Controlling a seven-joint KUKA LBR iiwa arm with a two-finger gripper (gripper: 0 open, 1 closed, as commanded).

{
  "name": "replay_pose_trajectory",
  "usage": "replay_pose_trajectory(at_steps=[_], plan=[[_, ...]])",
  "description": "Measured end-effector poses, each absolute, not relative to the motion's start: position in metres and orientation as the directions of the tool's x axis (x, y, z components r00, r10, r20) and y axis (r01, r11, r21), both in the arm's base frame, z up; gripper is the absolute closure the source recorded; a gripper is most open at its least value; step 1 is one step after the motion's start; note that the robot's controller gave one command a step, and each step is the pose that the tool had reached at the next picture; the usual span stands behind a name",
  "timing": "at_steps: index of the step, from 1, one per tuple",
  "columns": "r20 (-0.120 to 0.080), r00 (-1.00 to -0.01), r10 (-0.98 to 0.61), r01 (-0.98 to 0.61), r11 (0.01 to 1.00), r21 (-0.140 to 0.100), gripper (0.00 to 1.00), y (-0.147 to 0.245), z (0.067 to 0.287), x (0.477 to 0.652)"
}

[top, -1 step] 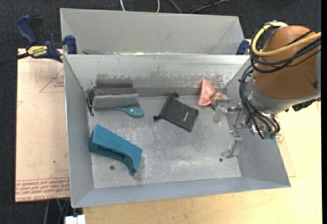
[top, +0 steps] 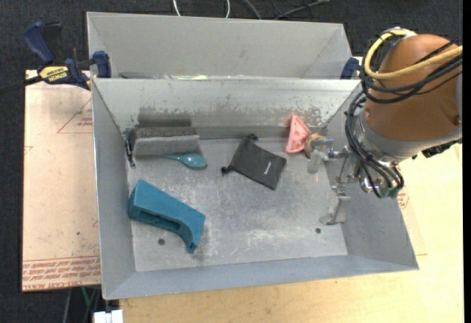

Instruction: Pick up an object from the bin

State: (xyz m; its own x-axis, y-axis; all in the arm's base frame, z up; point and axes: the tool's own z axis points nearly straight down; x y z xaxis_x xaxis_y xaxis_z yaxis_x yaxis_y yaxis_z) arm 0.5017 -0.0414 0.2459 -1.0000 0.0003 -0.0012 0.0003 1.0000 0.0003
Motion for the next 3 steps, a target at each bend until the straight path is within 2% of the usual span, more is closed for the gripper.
replay_pose_trajectory(at_steps=[1,2,3], plan=[[-0.005,-0.993,0.115,0.115,0.993,0.002,0.00,-0.026,0.177,0.537],[-0.017,-0.973,0.230,0.230,0.973,0.007,0.00,0.037,0.160,0.610],[0.005,-0.961,0.277,0.277,0.961,-0.002,0.00,0.015,0.120,0.621]])
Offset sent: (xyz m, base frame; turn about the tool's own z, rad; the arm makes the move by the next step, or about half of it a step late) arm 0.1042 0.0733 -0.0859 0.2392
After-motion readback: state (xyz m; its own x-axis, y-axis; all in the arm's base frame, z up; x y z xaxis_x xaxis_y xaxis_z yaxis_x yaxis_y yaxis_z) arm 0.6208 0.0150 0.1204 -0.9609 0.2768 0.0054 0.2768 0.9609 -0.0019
